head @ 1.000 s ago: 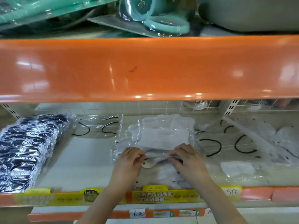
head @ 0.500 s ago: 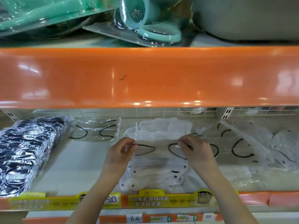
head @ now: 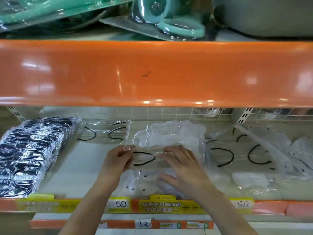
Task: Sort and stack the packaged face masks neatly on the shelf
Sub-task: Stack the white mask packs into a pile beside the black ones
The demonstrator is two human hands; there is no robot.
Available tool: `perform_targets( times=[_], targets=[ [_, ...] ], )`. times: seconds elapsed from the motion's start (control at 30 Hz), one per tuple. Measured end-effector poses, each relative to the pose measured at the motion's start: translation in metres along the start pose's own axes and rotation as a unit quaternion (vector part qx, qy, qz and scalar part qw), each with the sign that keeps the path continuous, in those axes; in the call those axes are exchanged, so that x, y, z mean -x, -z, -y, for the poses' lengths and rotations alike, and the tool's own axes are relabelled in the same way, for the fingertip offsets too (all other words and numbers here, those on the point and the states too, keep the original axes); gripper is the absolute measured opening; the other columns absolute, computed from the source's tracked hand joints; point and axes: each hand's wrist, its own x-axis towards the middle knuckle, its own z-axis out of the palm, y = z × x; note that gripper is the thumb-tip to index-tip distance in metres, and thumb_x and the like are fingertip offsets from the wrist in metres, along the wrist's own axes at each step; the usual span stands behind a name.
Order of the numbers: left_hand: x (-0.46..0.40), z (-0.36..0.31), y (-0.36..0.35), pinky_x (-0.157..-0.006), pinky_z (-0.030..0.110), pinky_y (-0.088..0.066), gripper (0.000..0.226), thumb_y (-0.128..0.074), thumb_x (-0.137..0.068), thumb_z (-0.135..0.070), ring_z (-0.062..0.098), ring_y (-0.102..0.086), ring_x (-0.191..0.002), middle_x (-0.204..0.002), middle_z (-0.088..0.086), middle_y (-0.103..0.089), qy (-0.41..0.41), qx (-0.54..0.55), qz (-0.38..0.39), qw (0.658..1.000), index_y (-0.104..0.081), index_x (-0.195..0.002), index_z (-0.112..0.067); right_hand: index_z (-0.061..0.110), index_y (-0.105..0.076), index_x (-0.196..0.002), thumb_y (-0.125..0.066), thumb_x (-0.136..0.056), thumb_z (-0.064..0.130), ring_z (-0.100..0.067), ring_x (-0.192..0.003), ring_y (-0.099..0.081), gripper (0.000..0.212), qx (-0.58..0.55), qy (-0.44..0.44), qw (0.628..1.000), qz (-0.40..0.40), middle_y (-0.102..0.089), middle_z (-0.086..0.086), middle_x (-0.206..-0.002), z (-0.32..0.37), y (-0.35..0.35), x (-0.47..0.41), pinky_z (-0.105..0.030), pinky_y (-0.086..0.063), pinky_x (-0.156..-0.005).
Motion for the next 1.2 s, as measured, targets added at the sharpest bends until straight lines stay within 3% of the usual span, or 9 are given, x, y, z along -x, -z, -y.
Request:
perform_targets(
  times=[0.07, 0.17, 0.27, 0.4, 0.5, 0.63, 0.83, 0.97, 1.2],
  targets=[
    [-0.002, -0.001, 0.010, -0.046, 0.012, -0.042, 0.019, -0.052, -0.095, -0.001, 0.008, -0.050, -0.059, -0.078, 0.006, -0.060, 0.030, 0.011, -0.001, 0.999, -0.068, -0.101, -0.010, 0.025, -0.061, -0.112, -0.047, -0.078, 0.055, -0.015, -0.106, -0.052, 0.047, 0.018, -0.009, 0.999, 0.029, -0.057, 0.005, -0.115, 0.008, -0.009, 0.001, -0.031, -0.046, -0.087],
    [-0.004, -0.003, 0.029, -0.043, 0.012, -0.041, 0.019, -0.050, -0.095, 0.001, 0.011, -0.048, -0.059, -0.083, 0.013, -0.058, 0.054, 0.041, -0.004, 0.998, -0.065, -0.106, -0.006, 0.020, -0.062, -0.097, -0.053, -0.081, 0.020, -0.018, -0.087, -0.058, 0.018, 0.007, -0.018, 0.999, -0.031, -0.059, 0.003, -0.097, 0.011, -0.020, -0.003, -0.027, -0.041, -0.075],
    [-0.007, -0.002, 0.046, -0.054, 0.015, -0.050, 0.019, -0.054, -0.094, -0.001, 0.012, -0.057, -0.065, -0.085, 0.008, -0.062, 0.037, -0.005, -0.019, 0.999, -0.063, -0.110, -0.007, 0.014, -0.062, -0.086, -0.068, -0.076, 0.001, -0.019, -0.073, -0.057, 0.017, -0.010, -0.045, 0.996, -0.082, -0.059, 0.000, -0.085, 0.012, -0.026, -0.011, -0.028, -0.046, -0.066],
    [-0.012, 0.001, 0.063, -0.093, 0.032, -0.038, 0.031, -0.062, -0.091, -0.012, 0.023, -0.050, -0.113, -0.118, 0.000, -0.058, -0.181, -0.314, -0.108, 0.926, -0.059, -0.122, -0.012, 0.010, -0.064, -0.086, -0.068, -0.073, -0.006, -0.022, -0.072, -0.056, 0.021, -0.020, -0.056, 0.992, -0.109, -0.058, -0.003, -0.085, 0.023, -0.027, -0.030, -0.035, -0.051, -0.063],
    [-0.011, -0.007, 0.076, -0.089, 0.026, -0.035, 0.019, -0.063, -0.091, -0.025, 0.018, -0.051, -0.111, -0.110, -0.009, -0.058, -0.317, -0.345, -0.094, 0.878, -0.066, -0.109, -0.017, 0.010, -0.065, -0.085, -0.075, -0.062, -0.011, -0.023, -0.072, -0.058, 0.032, -0.013, -0.074, 0.992, -0.104, -0.059, -0.004, -0.084, 0.034, -0.034, -0.052, -0.033, -0.052, -0.060],
    [-0.019, -0.007, 0.091, -0.079, 0.026, -0.044, 0.039, -0.048, -0.084, -0.050, 0.007, -0.052, -0.097, -0.102, -0.009, -0.065, -0.389, -0.424, -0.036, 0.817, -0.069, -0.100, -0.021, 0.010, -0.066, -0.083, -0.074, -0.054, -0.016, -0.024, -0.073, -0.059, 0.040, -0.031, -0.094, 0.990, -0.099, -0.059, -0.005, -0.085, 0.049, -0.047, -0.083, -0.032, -0.051, -0.059],
    [-0.055, -0.002, 0.113, -0.071, 0.037, -0.052, 0.019, -0.070, -0.075, -0.005, 0.021, -0.055, -0.088, -0.094, 0.002, -0.068, -0.454, -0.469, -0.097, 0.751, -0.071, -0.091, -0.015, 0.004, -0.066, -0.081, -0.055, -0.064, -0.011, -0.031, -0.072, -0.059, 0.026, -0.063, -0.093, 0.985, -0.128, -0.060, -0.011, -0.083, 0.074, -0.073, -0.132, -0.038, -0.052, -0.054],
    [-0.079, -0.009, 0.129, -0.068, 0.037, -0.047, 0.014, -0.051, -0.081, -0.014, 0.030, -0.059, -0.083, -0.085, 0.003, -0.065, -0.464, -0.487, -0.122, 0.730, -0.065, -0.083, -0.013, 0.005, -0.066, -0.087, -0.062, -0.060, -0.015, -0.034, -0.075, -0.059, 0.034, -0.066, -0.116, 0.984, -0.118, -0.059, -0.012, -0.087, 0.086, -0.090, -0.156, -0.034, -0.049, -0.057],
    [-0.107, -0.030, 0.153, -0.070, 0.040, -0.042, 0.013, -0.068, -0.073, 0.006, 0.034, -0.052, -0.088, -0.082, 0.013, -0.062, -0.470, -0.491, -0.167, 0.714, -0.062, -0.079, -0.004, 0.006, -0.061, -0.084, -0.058, -0.053, -0.021, -0.033, -0.076, -0.056, 0.041, -0.061, -0.158, 0.977, -0.126, -0.058, -0.011, -0.087, 0.089, -0.107, -0.178, -0.036, -0.046, -0.063]
  ],
)
